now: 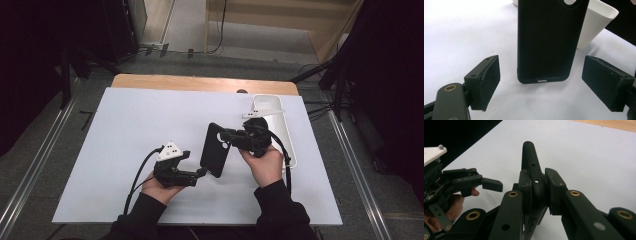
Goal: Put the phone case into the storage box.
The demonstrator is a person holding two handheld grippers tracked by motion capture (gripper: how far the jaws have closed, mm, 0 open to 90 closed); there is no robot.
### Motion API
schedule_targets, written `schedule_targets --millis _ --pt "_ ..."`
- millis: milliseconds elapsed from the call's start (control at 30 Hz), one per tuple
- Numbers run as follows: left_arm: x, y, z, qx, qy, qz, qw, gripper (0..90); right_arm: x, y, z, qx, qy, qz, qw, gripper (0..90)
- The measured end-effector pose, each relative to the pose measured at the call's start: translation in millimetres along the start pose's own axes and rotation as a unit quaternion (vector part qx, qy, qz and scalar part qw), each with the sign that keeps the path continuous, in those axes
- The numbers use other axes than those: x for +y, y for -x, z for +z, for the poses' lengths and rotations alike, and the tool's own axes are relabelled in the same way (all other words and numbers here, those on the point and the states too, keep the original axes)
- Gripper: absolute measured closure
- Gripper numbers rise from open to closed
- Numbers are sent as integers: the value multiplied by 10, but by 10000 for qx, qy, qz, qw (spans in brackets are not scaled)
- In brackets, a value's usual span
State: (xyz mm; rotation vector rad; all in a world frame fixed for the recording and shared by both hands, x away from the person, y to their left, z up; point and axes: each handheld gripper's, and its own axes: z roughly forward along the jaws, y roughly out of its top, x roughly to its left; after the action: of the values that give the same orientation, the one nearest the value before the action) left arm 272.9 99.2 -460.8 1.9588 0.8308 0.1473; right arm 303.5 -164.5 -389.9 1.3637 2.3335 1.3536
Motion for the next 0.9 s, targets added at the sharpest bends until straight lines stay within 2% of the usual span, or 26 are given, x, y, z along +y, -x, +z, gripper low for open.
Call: schedule_targets --millis 67,100,300,433,633,667,800,900 --pt "20 -34 -21 -37 -27 -49 10000 152 -11 3 -14 76 31 -107 9999 745" --pt "30 -50 -29 -74 -41 -78 9999 152 -23 2 -27 140 87 -246 9996 745" --pt "81 -133 -76 -228 -224 -116 9994 152 -42 6 -53 181 134 -442 9988 745" --pt "107 -161 -101 -248 -383 -97 9989 153 -61 23 -69 265 114 -426 9987 745" --pt "167 -192 -169 -369 -398 -49 9985 177 -76 37 -79 357 91 -444 9983 745" --pt "192 -214 -173 -364 -503 -38 9981 178 -80 44 -91 421 139 -459 9980 744" --pt "212 -266 -177 -392 -590 -146 9974 178 -88 43 -107 460 128 -428 9979 744" --pt "223 -283 -183 -384 -565 -180 9975 179 -95 53 -107 472 119 -469 9977 744"
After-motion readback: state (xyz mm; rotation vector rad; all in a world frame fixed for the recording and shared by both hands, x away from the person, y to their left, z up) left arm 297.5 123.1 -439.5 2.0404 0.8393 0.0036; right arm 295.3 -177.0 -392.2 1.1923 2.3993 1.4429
